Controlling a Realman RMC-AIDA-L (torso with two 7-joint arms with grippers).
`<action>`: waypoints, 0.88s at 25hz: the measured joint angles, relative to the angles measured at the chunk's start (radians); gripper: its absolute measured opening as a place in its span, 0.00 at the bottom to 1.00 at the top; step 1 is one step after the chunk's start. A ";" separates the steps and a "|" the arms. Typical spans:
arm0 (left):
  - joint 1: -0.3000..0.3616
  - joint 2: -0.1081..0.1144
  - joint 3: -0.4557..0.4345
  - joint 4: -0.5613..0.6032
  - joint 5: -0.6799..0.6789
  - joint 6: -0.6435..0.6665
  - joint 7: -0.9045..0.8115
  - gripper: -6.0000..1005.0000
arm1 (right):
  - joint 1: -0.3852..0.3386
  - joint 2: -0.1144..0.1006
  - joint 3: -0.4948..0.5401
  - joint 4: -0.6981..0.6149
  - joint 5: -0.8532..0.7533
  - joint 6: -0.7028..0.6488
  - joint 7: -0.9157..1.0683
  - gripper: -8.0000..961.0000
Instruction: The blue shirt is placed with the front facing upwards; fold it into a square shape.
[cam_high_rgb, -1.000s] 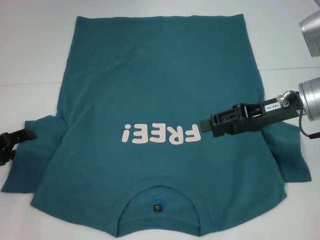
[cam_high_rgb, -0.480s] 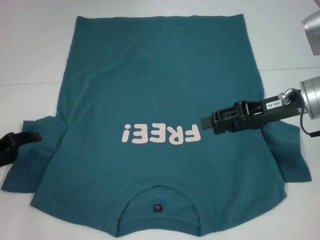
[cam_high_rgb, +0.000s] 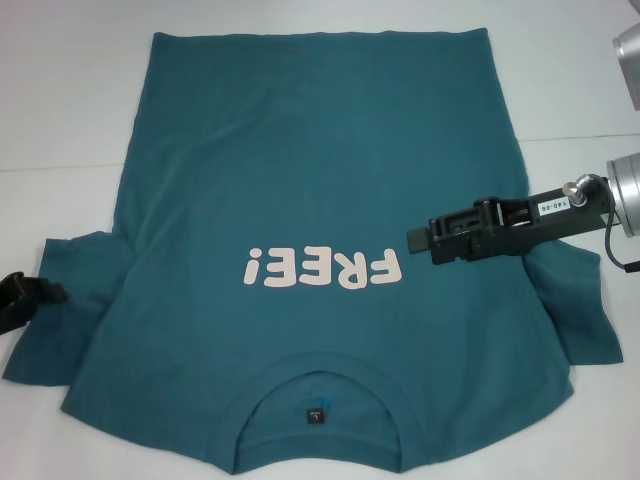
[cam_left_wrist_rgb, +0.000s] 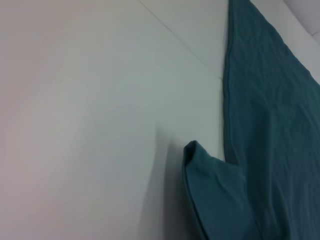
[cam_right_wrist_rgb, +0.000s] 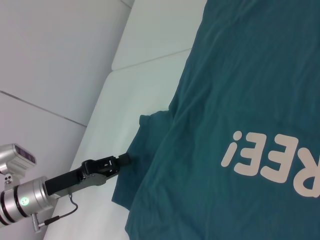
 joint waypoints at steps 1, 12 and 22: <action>0.000 0.000 0.000 0.000 0.000 0.000 0.000 0.33 | 0.000 0.000 0.001 0.000 0.000 0.000 0.000 0.66; -0.005 0.001 0.003 0.018 0.003 0.047 0.006 0.09 | -0.002 0.000 0.012 0.001 0.000 0.000 0.000 0.66; -0.037 0.038 0.024 0.096 0.048 0.120 -0.045 0.01 | -0.004 0.000 0.019 0.002 0.000 0.000 0.000 0.66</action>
